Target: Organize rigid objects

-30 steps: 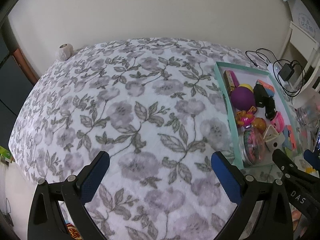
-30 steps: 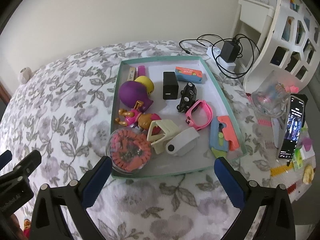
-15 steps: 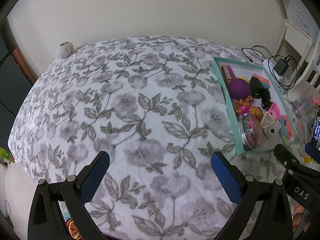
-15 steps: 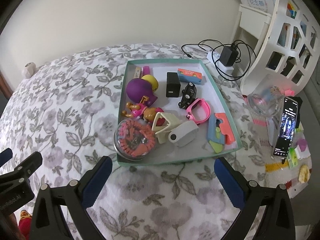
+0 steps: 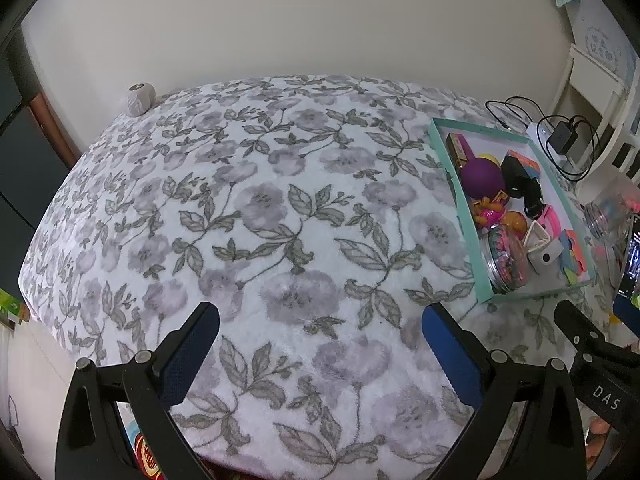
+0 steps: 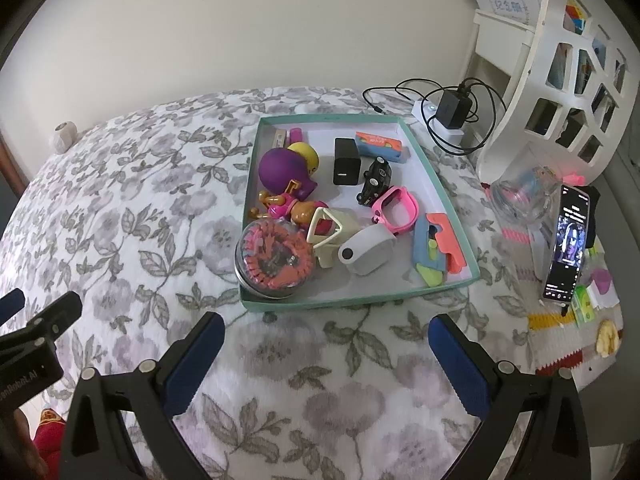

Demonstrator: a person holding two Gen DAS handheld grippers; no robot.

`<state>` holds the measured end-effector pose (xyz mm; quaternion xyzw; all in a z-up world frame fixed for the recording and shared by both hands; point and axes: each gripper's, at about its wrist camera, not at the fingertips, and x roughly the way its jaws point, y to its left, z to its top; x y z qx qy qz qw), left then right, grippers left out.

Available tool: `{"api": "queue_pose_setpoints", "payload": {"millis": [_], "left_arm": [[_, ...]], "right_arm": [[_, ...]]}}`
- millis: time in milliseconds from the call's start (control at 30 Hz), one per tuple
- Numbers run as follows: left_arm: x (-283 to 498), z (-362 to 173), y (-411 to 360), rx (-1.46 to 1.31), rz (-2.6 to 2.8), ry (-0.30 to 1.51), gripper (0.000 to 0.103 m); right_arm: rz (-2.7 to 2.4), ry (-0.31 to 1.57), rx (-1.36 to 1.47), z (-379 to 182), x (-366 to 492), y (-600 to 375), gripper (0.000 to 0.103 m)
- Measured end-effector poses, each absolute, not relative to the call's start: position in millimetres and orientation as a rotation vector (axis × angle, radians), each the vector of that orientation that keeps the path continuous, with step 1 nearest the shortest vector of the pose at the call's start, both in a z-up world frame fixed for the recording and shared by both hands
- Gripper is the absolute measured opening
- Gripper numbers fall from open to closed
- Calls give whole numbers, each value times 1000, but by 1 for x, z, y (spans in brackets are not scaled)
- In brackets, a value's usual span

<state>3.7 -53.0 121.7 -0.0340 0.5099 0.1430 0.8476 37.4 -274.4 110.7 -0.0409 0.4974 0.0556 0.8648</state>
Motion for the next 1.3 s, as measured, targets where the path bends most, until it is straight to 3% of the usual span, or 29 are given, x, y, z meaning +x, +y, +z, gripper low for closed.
{"api": "queue_pose_setpoints", "payload": {"millis": [1300], "left_arm": [[5, 119, -51, -72, 288, 1086, 101]], "right_arm": [[115, 1048, -80, 110, 39, -274, 103]]}}
